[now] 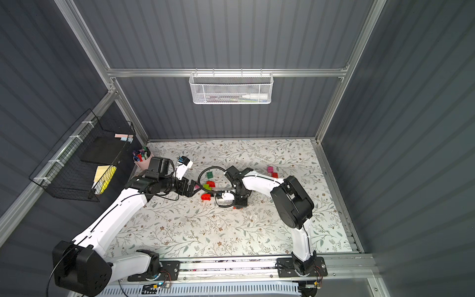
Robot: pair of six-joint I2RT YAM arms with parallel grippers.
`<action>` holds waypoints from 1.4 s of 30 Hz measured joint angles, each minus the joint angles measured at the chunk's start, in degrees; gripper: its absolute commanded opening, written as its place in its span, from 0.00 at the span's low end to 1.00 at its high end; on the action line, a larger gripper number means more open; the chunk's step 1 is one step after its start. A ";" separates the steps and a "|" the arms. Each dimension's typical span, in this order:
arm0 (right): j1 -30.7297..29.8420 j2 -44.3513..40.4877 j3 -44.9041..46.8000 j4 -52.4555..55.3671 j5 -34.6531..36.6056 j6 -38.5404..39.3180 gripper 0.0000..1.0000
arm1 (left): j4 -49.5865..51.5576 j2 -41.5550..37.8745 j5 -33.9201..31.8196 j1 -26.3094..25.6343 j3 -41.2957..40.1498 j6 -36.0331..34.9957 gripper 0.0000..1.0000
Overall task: Assemble the letter s with lego
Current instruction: Place the lego brick at the center of the board, then pick up the lego brick from the center of the board.
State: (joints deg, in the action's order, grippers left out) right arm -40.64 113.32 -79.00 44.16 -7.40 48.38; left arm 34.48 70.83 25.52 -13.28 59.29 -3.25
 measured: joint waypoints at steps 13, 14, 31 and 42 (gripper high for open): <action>1.01 4.24 -5.14 0.59 -1.49 5.01 0.42 | 2.97 -0.26 0.39 0.00 0.00 -0.63 1.00; 1.01 4.24 -5.16 0.68 -1.51 5.16 0.49 | 2.97 -0.24 0.39 0.00 0.00 -0.63 1.00; 6.27 -11.32 -1.75 -3.08 -5.66 -0.37 0.74 | 5.22 5.05 -8.11 0.37 0.92 -0.83 0.96; 9.62 -26.36 14.12 -14.19 -8.44 -12.20 0.82 | 3.06 23.37 -16.00 0.37 8.59 -1.92 0.81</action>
State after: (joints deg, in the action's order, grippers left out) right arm -31.03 86.96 -64.88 29.98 -15.84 36.18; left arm 37.54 94.19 9.52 -12.91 67.88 -5.17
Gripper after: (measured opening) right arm 0.798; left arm 0.840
